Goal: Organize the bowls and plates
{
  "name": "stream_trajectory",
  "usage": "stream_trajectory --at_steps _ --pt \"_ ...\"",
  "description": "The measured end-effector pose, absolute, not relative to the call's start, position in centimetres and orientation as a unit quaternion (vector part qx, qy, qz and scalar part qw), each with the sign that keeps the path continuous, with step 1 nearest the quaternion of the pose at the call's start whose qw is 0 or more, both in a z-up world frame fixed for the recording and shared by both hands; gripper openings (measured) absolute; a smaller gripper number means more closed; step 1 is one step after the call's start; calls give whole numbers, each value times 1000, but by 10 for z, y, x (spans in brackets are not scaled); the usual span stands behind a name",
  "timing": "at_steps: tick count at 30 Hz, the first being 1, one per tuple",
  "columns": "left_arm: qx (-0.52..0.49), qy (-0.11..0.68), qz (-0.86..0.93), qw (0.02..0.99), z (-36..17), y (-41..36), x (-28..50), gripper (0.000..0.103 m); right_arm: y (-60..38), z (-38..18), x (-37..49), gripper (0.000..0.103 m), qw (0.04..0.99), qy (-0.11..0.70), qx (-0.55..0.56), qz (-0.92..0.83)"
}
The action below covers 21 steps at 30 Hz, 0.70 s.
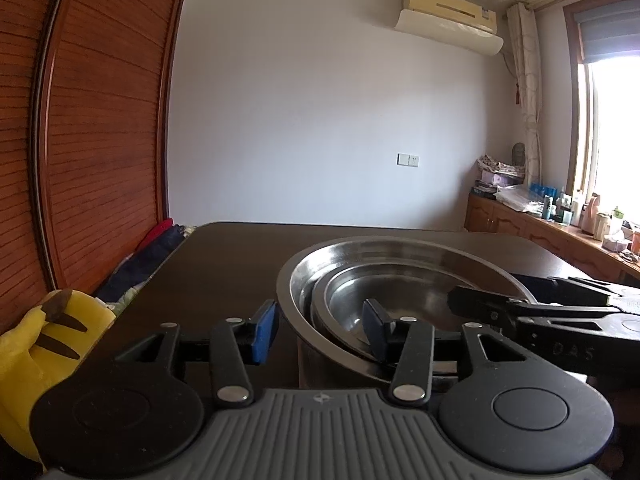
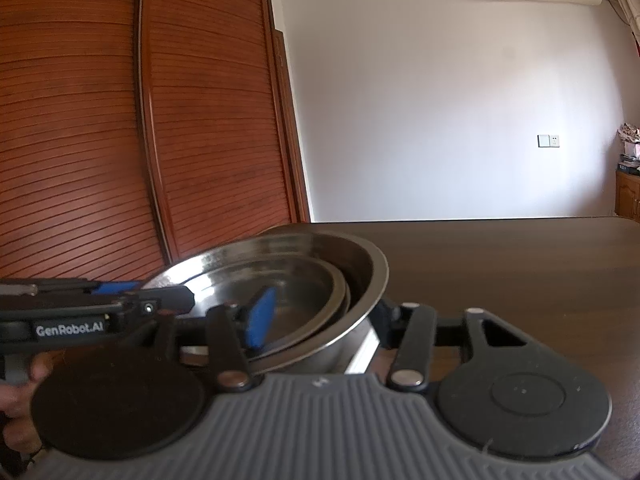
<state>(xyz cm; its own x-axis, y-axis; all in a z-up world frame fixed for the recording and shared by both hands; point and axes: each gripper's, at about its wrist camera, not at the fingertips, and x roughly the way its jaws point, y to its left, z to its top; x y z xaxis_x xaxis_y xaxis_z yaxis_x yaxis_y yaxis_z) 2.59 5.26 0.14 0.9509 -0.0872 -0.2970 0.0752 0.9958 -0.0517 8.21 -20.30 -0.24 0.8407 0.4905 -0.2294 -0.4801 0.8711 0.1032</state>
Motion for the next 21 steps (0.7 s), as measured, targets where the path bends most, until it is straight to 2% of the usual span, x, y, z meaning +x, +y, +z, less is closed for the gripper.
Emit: stream_trajectory --at_steps 2,5,21 --pt "-21 147 -39 988 4 54 24 82 -201 -1 78 66 962 115 7 246" --pt "-23 138 -35 990 10 55 20 88 -205 1 73 67 963 111 3 245" --pt "-6 96 -58 994 55 24 1 103 -254 38 54 73 978 78 2 196"
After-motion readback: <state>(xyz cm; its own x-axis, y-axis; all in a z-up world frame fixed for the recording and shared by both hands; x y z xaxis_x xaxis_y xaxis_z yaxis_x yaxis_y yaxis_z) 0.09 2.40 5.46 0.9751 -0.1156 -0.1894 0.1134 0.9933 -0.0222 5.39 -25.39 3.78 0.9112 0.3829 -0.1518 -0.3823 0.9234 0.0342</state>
